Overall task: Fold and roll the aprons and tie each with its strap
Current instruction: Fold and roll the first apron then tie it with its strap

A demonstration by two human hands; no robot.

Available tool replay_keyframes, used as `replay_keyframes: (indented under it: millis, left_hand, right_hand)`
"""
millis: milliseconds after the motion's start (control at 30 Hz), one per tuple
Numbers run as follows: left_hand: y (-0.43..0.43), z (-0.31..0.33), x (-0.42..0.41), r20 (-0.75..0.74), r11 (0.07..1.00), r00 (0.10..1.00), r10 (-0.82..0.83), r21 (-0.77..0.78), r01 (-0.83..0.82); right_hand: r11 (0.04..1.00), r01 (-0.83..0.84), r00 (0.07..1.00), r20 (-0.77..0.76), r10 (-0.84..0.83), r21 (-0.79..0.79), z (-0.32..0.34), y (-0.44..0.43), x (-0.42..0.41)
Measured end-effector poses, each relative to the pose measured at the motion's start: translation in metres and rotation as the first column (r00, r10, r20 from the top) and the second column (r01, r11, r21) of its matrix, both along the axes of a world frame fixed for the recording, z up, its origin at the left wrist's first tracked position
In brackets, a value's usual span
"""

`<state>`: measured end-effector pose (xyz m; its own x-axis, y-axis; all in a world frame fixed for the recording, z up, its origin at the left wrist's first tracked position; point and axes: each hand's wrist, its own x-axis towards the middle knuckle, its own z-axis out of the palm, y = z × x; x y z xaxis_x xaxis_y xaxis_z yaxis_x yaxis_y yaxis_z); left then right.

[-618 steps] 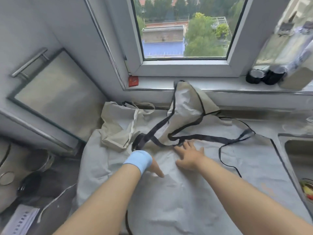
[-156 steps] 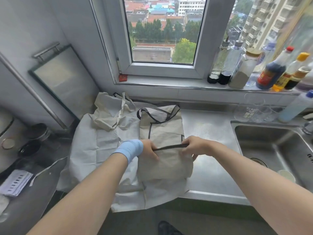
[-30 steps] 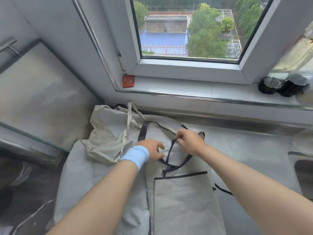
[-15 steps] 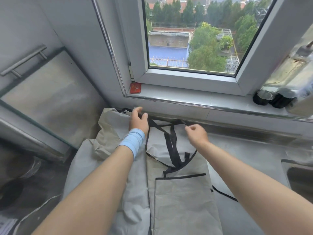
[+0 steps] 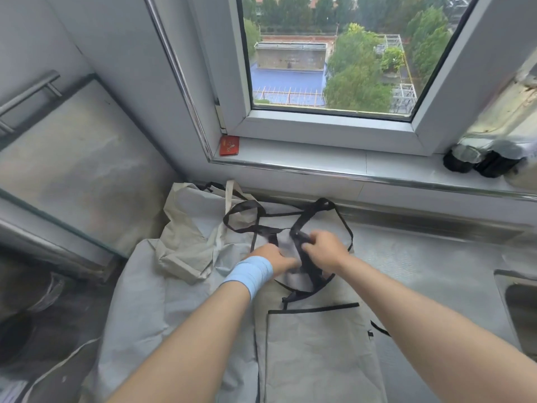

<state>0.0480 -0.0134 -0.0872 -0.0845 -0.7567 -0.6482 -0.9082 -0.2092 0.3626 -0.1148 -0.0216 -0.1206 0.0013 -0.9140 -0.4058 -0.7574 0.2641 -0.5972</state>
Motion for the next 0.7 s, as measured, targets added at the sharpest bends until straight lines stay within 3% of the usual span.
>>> replay_keyframes:
  millis: [67, 133, 167, 300, 367, 433, 500, 633, 700]
  left_hand:
    - [-0.004, -0.003, -0.008, -0.25, 0.959, 0.927, 0.278, 0.133, -0.252]
    - [-0.012, -0.005, -0.013, -0.423, 0.841, 0.728, 0.54, 0.315, -0.44]
    - [-0.016, -0.005, -0.014, -0.475, 0.806, 0.651, 0.592, 0.363, -0.468]
    - [-0.036, 0.007, -0.016, -0.621, 0.808, 0.536, 0.572, 0.315, -0.497]
    - [-0.049, 0.015, -0.015, -0.639, 0.809, 0.544, 0.544, 0.227, -0.542]
    - [-0.061, 0.019, -0.011, -0.613, 0.789, 0.599, 0.515, 0.065, -0.611]
    - [-0.07, 0.024, -0.004, -0.592, 0.715, 0.593, 0.546, -0.039, -0.698]
    - [-0.083, 0.035, 0.017, -0.741, 0.456, 0.256, 0.621, 0.076, -0.887]
    - [-0.085, 0.037, 0.029, -0.801, 0.446, 0.231, 0.552, 0.049, -0.894]
  right_hand:
    - [0.983, 0.159, 0.968, 0.208, -0.138, -0.089, 0.014, -0.015, 0.002]
    - [0.962, 0.243, 0.918, 0.351, -0.185, -0.127, 0.032, -0.029, 0.002]
    - [0.955, 0.267, 0.891, 0.41, -0.196, -0.125, 0.041, -0.035, 0.002]
    - [0.938, 0.32, 0.824, 0.528, -0.205, -0.136, 0.052, -0.058, -0.004]
    - [0.934, 0.343, 0.813, 0.53, -0.24, -0.104, 0.05, -0.065, -0.007]
    - [0.943, 0.316, 0.868, 0.434, -0.243, -0.103, 0.047, -0.068, -0.011]
    - [0.938, 0.326, 0.91, 0.307, -0.279, -0.115, 0.044, -0.065, -0.017]
    - [0.879, 0.475, 0.837, 0.332, -0.435, -0.045, 0.038, -0.056, -0.027]
    - [0.861, 0.508, 0.761, 0.453, -0.465, 0.029, 0.037, -0.053, -0.027]
